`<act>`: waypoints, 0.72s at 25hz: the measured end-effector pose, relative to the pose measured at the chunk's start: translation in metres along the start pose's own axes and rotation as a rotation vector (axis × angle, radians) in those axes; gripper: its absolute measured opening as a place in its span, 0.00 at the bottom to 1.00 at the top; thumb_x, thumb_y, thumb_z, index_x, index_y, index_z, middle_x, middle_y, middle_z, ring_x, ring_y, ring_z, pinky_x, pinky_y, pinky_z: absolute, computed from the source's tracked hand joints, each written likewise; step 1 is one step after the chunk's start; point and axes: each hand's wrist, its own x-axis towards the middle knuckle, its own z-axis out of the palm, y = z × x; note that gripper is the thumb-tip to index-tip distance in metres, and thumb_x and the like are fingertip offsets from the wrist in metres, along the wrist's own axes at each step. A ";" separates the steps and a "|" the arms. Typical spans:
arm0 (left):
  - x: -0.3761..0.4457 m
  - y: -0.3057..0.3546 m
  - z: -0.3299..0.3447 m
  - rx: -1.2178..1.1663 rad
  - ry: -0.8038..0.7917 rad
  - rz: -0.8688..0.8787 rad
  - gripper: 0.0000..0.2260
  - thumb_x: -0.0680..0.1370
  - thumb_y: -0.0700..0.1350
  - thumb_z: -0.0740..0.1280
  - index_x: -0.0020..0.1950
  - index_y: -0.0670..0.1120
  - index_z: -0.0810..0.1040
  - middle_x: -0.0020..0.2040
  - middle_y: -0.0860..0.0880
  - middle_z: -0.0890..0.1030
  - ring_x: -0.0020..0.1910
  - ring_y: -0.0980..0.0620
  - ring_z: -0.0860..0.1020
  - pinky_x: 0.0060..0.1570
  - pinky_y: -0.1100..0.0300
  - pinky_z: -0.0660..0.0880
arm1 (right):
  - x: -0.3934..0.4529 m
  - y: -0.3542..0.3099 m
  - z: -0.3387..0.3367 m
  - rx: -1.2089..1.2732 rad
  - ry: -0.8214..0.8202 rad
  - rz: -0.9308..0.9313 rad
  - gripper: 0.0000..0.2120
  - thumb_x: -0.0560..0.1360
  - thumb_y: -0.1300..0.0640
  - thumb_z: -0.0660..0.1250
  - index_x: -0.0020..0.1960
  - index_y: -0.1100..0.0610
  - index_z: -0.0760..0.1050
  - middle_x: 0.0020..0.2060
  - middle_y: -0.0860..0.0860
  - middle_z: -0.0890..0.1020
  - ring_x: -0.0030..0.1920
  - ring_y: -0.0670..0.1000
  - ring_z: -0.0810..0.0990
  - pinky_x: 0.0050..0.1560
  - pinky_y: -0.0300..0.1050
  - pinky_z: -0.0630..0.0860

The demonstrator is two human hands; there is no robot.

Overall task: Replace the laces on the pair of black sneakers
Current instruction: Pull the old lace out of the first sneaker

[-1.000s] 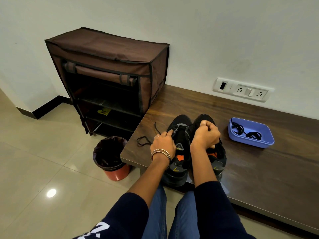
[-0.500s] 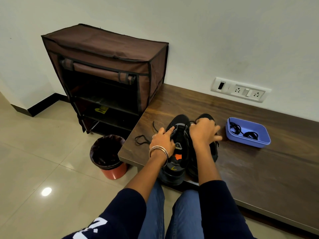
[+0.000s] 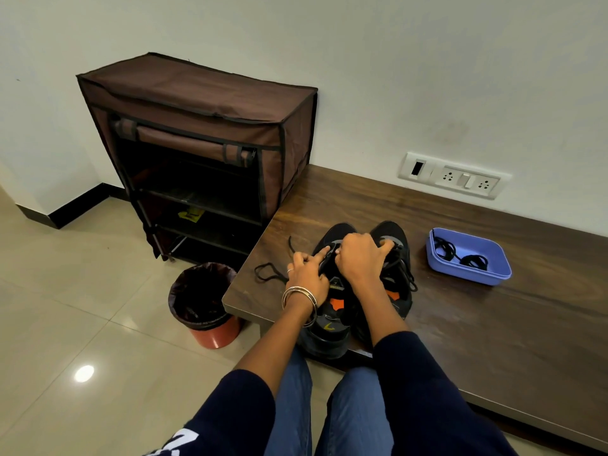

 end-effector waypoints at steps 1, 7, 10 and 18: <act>0.000 0.000 0.000 -0.006 -0.001 -0.001 0.32 0.75 0.36 0.59 0.75 0.60 0.62 0.62 0.48 0.64 0.57 0.46 0.64 0.57 0.55 0.68 | 0.000 0.001 0.004 0.075 0.040 0.053 0.08 0.76 0.58 0.64 0.38 0.53 0.73 0.38 0.50 0.78 0.53 0.55 0.77 0.63 0.60 0.64; -0.001 0.000 -0.001 -0.015 -0.004 -0.018 0.31 0.75 0.36 0.58 0.74 0.60 0.63 0.62 0.48 0.63 0.58 0.45 0.64 0.60 0.50 0.71 | 0.008 0.006 0.014 0.535 0.068 0.339 0.13 0.79 0.56 0.62 0.43 0.64 0.79 0.41 0.61 0.82 0.47 0.62 0.81 0.50 0.52 0.79; -0.001 -0.002 -0.001 -0.014 0.006 -0.018 0.30 0.75 0.37 0.58 0.74 0.60 0.63 0.62 0.48 0.63 0.58 0.44 0.65 0.60 0.49 0.71 | 0.029 0.032 -0.002 0.756 0.167 0.325 0.18 0.79 0.58 0.61 0.34 0.65 0.75 0.36 0.62 0.82 0.42 0.61 0.82 0.47 0.54 0.80; -0.003 0.003 -0.005 0.066 0.008 -0.007 0.30 0.76 0.38 0.60 0.75 0.59 0.61 0.63 0.48 0.62 0.58 0.45 0.65 0.60 0.53 0.70 | 0.025 0.005 -0.017 0.128 0.110 -0.068 0.12 0.78 0.57 0.65 0.60 0.55 0.77 0.59 0.54 0.78 0.64 0.57 0.70 0.63 0.59 0.66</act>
